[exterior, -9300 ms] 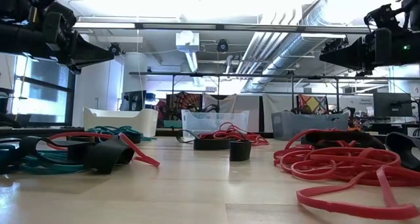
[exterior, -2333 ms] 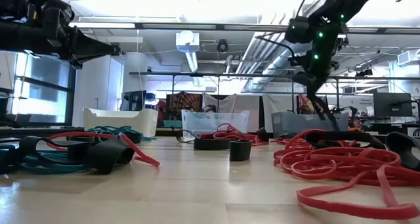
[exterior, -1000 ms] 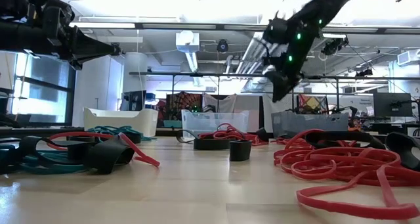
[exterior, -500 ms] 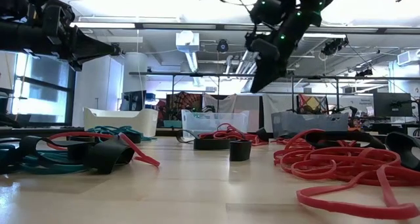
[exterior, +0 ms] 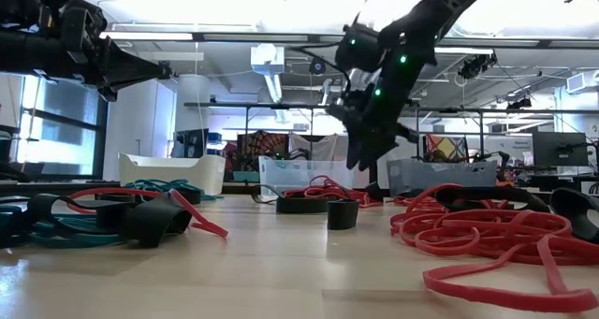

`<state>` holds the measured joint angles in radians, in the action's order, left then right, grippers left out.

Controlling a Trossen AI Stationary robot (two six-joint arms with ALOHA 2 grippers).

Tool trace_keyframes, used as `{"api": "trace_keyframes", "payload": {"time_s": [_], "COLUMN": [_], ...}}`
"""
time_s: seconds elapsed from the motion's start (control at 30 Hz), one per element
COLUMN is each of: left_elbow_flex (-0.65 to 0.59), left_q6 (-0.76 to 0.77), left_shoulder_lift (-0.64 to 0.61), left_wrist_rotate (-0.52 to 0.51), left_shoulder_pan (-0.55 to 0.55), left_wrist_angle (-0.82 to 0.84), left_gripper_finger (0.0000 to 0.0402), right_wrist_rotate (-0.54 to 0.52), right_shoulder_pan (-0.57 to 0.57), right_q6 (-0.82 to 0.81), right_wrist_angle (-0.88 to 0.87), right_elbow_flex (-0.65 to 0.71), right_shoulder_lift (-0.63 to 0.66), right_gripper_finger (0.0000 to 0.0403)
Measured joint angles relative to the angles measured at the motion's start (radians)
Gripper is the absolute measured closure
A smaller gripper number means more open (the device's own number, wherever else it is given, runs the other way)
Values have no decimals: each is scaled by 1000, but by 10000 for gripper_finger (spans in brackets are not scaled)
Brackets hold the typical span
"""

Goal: Sort rubber bands into baskets
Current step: Put the black rubber band into the black bin

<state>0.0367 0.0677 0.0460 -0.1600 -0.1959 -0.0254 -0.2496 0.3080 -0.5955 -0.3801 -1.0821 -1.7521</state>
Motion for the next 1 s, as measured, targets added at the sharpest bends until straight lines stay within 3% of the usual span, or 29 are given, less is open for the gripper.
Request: {"api": "trace_keyframes", "payload": {"time_s": [0.17,0.5,0.63,0.83,1.0], "left_elbow_flex": [0,0,0,-20,-20], "left_q6": [-7,15,53,79,79], "left_shoulder_lift": [0,0,0,30,83], "left_wrist_rotate": [0,54,82,81,70], "left_shoulder_pan": [0,0,0,0,0], "left_wrist_angle": [3,3,5,6,2], "left_gripper_finger": [401,402,401,402,402], "right_wrist_rotate": [-62,-40,-25,-27,-29], "right_shoulder_pan": [3,39,54,59,57], "right_q6": [-17,13,34,128,195], "right_wrist_angle": [5,73,79,111,97], "right_elbow_flex": [0,0,0,0,-19], "right_shoulder_lift": [-55,-133,-151,-156,-130], "right_gripper_finger": [290,295,321,395,395]}}
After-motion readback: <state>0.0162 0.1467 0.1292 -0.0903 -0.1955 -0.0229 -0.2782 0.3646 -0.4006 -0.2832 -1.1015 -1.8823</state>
